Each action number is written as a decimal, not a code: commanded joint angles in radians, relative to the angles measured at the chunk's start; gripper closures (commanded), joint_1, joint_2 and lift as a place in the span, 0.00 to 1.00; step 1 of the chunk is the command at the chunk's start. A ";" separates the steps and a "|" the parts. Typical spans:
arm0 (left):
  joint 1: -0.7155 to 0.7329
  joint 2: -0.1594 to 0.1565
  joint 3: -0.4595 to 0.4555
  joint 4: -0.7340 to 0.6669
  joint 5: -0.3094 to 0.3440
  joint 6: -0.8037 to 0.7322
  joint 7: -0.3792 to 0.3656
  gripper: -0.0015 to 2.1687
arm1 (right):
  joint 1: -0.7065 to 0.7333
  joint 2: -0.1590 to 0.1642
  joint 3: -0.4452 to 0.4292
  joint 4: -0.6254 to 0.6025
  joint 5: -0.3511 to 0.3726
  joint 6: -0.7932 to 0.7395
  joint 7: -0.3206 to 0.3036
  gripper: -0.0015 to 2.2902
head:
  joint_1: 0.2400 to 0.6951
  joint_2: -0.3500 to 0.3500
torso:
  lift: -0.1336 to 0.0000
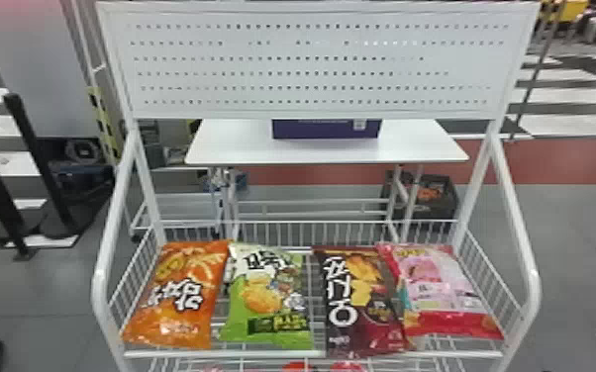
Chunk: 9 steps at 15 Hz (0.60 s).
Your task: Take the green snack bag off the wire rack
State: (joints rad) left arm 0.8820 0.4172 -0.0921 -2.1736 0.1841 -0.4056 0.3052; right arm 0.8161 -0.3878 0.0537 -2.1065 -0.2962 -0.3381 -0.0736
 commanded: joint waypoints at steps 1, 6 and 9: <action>0.000 0.000 0.000 0.000 0.000 0.000 0.000 0.02 | 0.000 0.000 0.000 -0.001 0.000 0.000 0.000 0.08 | 0.57 0.50 | 1.00; 0.000 0.000 0.000 0.000 0.000 0.000 0.000 0.02 | -0.002 0.001 0.000 0.000 -0.001 0.000 0.000 0.08 | 0.57 0.50 | 1.00; -0.002 -0.002 -0.001 0.000 0.000 0.000 -0.002 0.02 | -0.002 0.001 0.000 0.000 -0.001 0.000 0.000 0.08 | 0.57 0.50 | 1.00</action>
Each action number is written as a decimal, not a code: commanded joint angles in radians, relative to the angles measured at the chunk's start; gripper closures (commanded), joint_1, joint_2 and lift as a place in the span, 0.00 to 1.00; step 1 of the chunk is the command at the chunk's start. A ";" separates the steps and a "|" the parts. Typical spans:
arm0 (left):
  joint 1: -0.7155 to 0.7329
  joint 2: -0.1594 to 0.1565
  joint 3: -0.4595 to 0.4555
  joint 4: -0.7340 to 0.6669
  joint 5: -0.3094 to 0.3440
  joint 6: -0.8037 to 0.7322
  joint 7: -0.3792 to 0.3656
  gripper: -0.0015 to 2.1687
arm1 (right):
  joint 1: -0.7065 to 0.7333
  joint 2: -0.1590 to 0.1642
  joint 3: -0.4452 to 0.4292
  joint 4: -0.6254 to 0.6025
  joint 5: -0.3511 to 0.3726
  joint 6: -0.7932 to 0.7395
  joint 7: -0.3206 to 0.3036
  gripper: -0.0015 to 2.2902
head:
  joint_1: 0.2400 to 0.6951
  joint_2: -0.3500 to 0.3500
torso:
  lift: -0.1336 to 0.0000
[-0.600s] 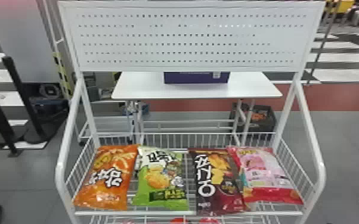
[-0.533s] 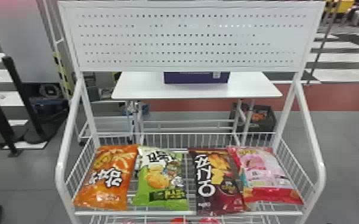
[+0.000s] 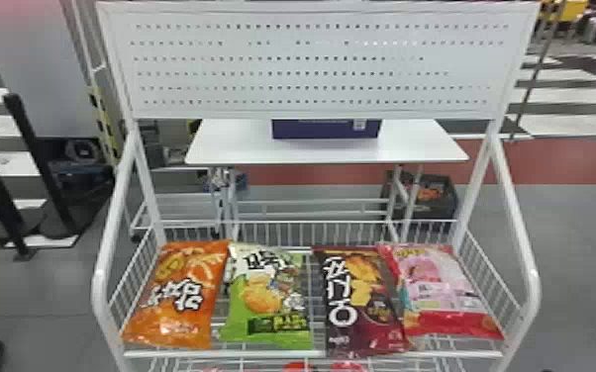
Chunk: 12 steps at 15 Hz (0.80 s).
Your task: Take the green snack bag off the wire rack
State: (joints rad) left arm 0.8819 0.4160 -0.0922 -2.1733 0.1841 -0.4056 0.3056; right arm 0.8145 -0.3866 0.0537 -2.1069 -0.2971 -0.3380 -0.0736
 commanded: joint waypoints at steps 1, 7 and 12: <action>-0.017 0.000 -0.009 0.006 0.002 0.006 -0.006 0.02 | 0.000 0.000 0.000 -0.001 -0.001 0.000 0.000 0.08 | 0.57 0.50 | 1.00; -0.343 -0.020 -0.212 0.089 -0.021 0.331 0.006 0.03 | -0.006 0.009 0.011 0.005 0.004 0.003 0.001 0.08 | 0.57 0.50 | 1.00; -0.589 -0.106 -0.339 0.230 -0.034 0.509 0.007 0.03 | -0.005 0.017 0.011 0.008 0.009 0.003 0.001 0.08 | 0.57 0.50 | 1.00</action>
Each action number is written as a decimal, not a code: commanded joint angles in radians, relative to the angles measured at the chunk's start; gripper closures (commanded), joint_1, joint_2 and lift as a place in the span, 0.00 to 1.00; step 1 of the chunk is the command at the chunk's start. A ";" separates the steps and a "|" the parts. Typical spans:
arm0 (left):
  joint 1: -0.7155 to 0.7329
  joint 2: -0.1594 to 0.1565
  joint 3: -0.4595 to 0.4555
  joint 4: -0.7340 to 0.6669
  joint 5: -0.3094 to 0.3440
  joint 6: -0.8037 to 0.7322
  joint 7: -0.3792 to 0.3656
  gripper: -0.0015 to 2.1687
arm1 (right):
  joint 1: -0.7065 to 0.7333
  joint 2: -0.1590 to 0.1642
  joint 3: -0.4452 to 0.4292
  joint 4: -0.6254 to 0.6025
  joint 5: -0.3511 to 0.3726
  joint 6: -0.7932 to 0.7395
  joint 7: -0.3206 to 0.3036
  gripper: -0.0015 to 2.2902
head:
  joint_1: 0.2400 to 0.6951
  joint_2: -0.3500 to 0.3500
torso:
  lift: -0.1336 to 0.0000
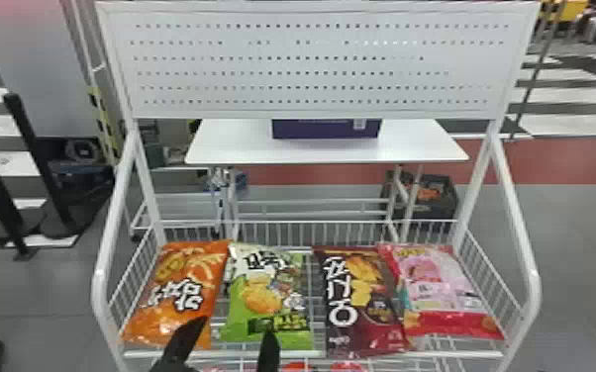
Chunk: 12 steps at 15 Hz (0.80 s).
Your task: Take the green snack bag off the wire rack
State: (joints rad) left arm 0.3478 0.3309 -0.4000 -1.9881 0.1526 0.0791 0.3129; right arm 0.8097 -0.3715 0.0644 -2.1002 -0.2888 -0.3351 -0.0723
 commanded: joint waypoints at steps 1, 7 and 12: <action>-0.079 -0.033 -0.043 0.068 -0.004 0.040 0.000 0.04 | 0.000 0.002 0.000 0.005 0.002 0.000 0.000 0.08 | 0.57 0.50 | 1.00; -0.234 -0.098 -0.108 0.219 -0.019 0.147 0.000 0.04 | -0.009 0.000 0.005 0.014 0.000 0.003 0.000 0.08 | 0.57 0.50 | 1.00; -0.300 -0.112 -0.123 0.307 -0.021 0.163 0.000 0.04 | -0.006 -0.009 -0.001 0.008 -0.004 0.000 -0.001 0.08 | 0.57 0.50 | 1.00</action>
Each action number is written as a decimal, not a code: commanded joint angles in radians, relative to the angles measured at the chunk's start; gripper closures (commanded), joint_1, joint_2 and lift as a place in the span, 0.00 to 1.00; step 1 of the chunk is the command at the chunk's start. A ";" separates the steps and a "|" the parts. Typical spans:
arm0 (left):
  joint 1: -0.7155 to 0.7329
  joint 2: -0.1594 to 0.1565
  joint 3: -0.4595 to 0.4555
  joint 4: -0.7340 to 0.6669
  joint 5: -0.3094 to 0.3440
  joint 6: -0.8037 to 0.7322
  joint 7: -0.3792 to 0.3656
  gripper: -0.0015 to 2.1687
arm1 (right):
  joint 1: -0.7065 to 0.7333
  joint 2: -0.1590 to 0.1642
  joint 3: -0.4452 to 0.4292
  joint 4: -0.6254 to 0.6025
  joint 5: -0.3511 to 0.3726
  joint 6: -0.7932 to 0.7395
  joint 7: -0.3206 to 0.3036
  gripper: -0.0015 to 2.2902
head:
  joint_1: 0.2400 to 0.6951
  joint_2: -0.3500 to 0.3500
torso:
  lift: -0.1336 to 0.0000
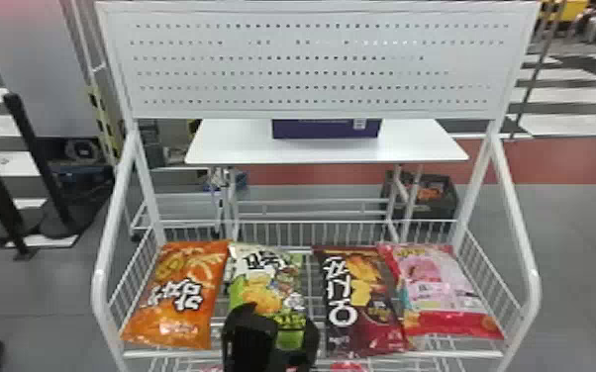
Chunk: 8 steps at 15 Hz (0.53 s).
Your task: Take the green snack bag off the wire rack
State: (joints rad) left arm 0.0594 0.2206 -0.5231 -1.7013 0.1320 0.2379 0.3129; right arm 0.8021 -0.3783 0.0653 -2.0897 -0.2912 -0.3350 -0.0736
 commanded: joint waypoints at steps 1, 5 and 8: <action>-0.021 -0.001 0.003 0.032 0.000 0.013 0.000 0.04 | 0.002 -0.004 -0.004 -0.003 -0.002 0.000 0.000 0.08 | 0.57 0.50 | 1.00; -0.041 0.000 0.012 0.077 -0.002 0.013 -0.006 0.11 | 0.002 -0.005 -0.004 -0.003 -0.003 0.000 0.000 0.08 | 0.57 0.50 | 1.00; -0.038 0.003 0.012 0.077 -0.006 0.044 -0.012 0.32 | 0.000 -0.005 -0.004 -0.003 -0.003 0.000 0.000 0.08 | 0.57 0.50 | 1.00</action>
State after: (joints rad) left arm 0.0187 0.2220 -0.5103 -1.6244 0.1268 0.2668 0.3008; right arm 0.8036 -0.3835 0.0613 -2.0928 -0.2945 -0.3351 -0.0736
